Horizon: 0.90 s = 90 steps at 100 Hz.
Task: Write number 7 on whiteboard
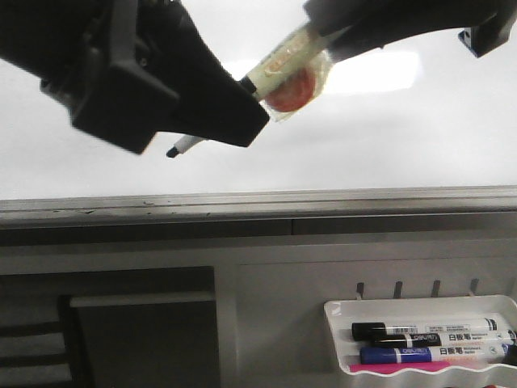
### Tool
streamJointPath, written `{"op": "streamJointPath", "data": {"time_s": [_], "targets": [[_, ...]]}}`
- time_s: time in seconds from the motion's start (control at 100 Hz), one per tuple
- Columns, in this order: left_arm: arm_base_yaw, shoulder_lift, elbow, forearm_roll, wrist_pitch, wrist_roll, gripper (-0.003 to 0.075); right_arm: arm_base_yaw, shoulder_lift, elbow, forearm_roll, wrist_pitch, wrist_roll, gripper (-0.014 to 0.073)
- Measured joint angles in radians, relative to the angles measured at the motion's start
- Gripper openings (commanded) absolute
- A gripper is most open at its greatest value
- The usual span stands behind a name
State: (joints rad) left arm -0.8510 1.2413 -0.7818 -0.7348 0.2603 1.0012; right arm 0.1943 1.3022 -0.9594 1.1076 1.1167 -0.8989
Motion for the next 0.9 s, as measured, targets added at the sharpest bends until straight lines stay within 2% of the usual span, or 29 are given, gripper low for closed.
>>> {"op": "streamJointPath", "data": {"time_s": [0.08, 0.15, 0.33, 0.62, 0.79, 0.9], "targets": [[0.026, -0.013, 0.0, -0.051, -0.006, 0.0, 0.0416, 0.002, -0.009, 0.0, -0.008, -0.022, -0.001, -0.0049], [0.058, -0.034, 0.0, -0.076, -0.011, 0.0, 0.0484, 0.002, -0.035, 0.002, -0.022, -0.056, -0.001, -0.0049], [0.182, -0.121, 0.0, -0.147, -0.017, 0.0, 0.0472, 0.002, -0.167, 0.052, -0.027, -0.211, -0.003, -0.005], [0.436, -0.273, 0.062, -0.348, -0.048, 0.0, 0.0472, 0.002, -0.413, 0.24, -0.023, -0.495, -0.042, -0.005], [0.514, -0.37, 0.158, -0.395, -0.129, -0.002, 0.0472, 0.002, -0.443, 0.289, 0.01, -0.554, -0.124, -0.005], [0.526, -0.429, 0.211, -0.424, -0.216, -0.002, 0.0472, 0.002, -0.428, 0.294, 0.114, -0.586, -0.219, -0.005]]}}
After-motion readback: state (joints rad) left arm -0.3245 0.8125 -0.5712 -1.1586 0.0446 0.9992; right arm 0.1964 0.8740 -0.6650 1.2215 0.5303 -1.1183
